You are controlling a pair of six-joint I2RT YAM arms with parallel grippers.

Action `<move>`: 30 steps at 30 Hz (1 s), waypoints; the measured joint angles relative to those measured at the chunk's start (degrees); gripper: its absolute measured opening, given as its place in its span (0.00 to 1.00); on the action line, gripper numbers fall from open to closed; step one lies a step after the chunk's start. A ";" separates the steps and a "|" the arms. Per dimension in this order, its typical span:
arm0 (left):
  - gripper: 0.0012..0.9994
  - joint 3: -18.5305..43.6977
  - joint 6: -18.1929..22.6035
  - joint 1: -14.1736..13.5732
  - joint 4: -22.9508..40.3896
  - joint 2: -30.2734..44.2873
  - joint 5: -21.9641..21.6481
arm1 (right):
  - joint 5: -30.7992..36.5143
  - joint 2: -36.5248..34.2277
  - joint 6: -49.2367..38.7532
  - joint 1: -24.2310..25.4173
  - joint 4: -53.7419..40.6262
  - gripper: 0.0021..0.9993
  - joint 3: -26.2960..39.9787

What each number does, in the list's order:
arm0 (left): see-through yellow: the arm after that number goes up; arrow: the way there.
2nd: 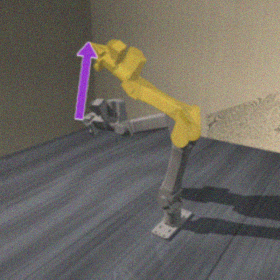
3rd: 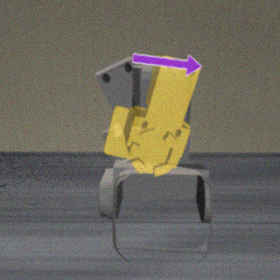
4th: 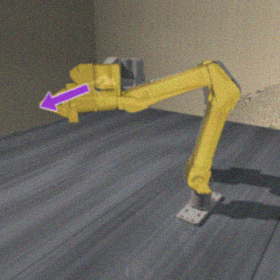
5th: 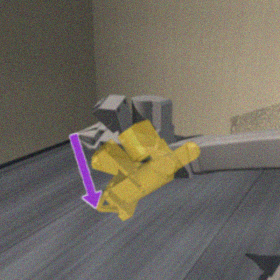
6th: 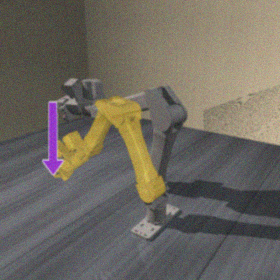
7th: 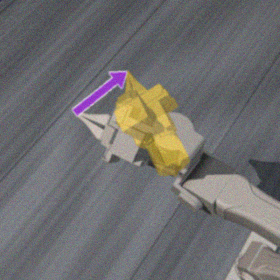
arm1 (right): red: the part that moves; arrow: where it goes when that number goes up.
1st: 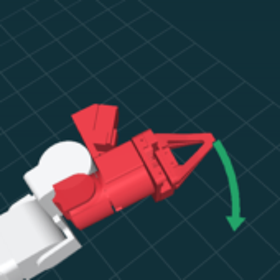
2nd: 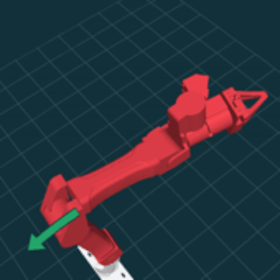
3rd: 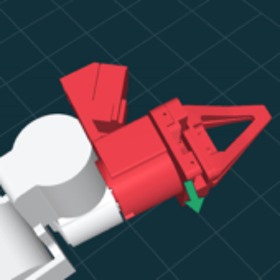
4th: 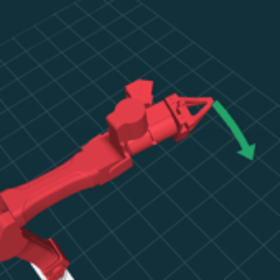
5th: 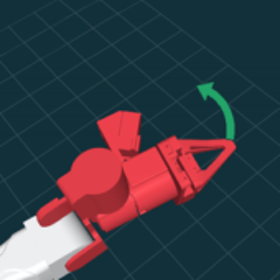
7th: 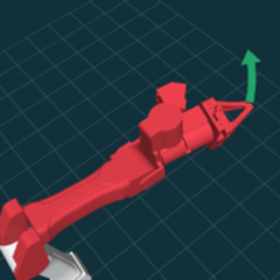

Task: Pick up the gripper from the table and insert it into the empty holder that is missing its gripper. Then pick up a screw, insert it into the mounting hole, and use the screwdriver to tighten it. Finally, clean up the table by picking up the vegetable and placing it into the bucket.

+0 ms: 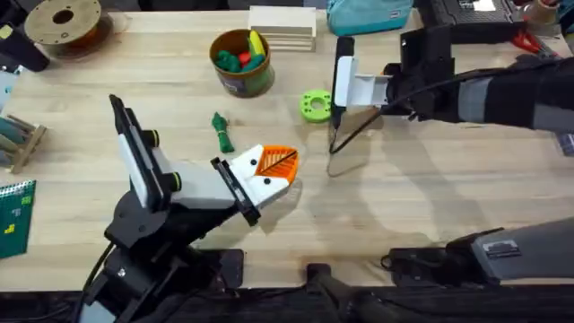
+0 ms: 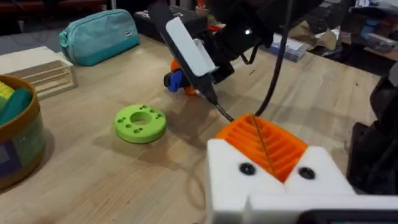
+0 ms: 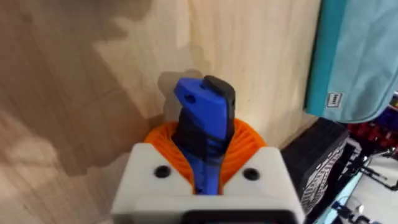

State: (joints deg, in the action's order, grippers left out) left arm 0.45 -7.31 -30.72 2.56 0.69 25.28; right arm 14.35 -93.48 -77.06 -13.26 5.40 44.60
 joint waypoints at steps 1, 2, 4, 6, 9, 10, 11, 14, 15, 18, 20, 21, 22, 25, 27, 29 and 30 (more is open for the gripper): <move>0.01 0.00 0.00 0.00 -0.02 -0.02 0.00 | 0.00 -0.04 -0.16 0.00 -0.50 0.07 0.00; 0.01 0.00 0.00 0.00 -0.02 -0.02 0.00 | 0.04 -0.02 -0.35 0.00 -1.12 0.10 0.00; 0.01 0.00 0.00 0.00 0.00 -0.02 0.00 | 0.32 -0.04 -0.58 0.00 -2.08 0.22 0.00; 0.01 0.00 0.00 0.00 -0.02 0.00 0.00 | 0.83 0.16 -0.80 0.00 -2.36 0.43 0.43; 0.01 0.00 0.00 0.00 -0.02 -0.02 0.00 | 1.31 0.78 -0.48 0.00 -2.75 0.81 1.42; 0.01 0.00 0.00 0.00 0.00 0.00 0.00 | 1.31 1.03 0.27 0.00 -3.07 0.83 1.51; 0.01 0.00 0.00 0.00 0.00 0.00 0.00 | 1.30 1.17 1.01 0.00 -3.39 0.84 1.51; 0.01 0.00 0.00 0.00 -0.02 -0.02 0.00 | 1.34 1.74 4.66 0.00 -4.12 0.84 1.51; 0.01 0.00 0.00 0.00 0.00 -0.02 0.00 | 1.33 2.15 5.82 0.00 -4.23 0.84 1.51; 0.03 0.00 0.00 0.00 -0.02 -0.02 -0.01 | 1.51 4.79 10.31 0.00 -4.27 0.84 1.51; 0.29 0.00 0.31 0.00 -0.02 -0.02 0.00 | 1.61 7.37 14.16 0.00 -4.46 0.84 1.51; 0.45 0.00 0.37 0.00 0.00 -0.02 0.00 | 1.73 8.83 16.31 0.00 -4.84 0.84 1.51; 0.60 0.00 0.39 0.00 0.00 -0.02 -0.01 | 1.74 10.63 18.99 -0.01 -5.77 0.84 1.51; 0.98 0.00 0.37 0.00 0.00 -0.02 -0.02 | 1.73 19.03 33.54 0.00 -10.19 0.85 1.51; 0.99 -0.09 0.82 0.00 -2.85 0.00 -1.64 | 1.72 24.85 43.10 0.00 -10.87 0.85 1.53; 0.99 -0.05 0.71 0.00 -7.10 -0.02 -3.08 | 1.70 26.92 46.07 0.00 -10.95 0.85 1.53; 0.99 0.25 0.32 0.00 -7.70 -0.02 -4.42 | 1.70 27.66 47.10 0.00 -11.04 0.85 1.53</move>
State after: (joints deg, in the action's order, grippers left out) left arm 0.70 -6.99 -30.72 -5.14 0.67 20.86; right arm 16.05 -65.81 -29.96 -13.26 -5.64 46.13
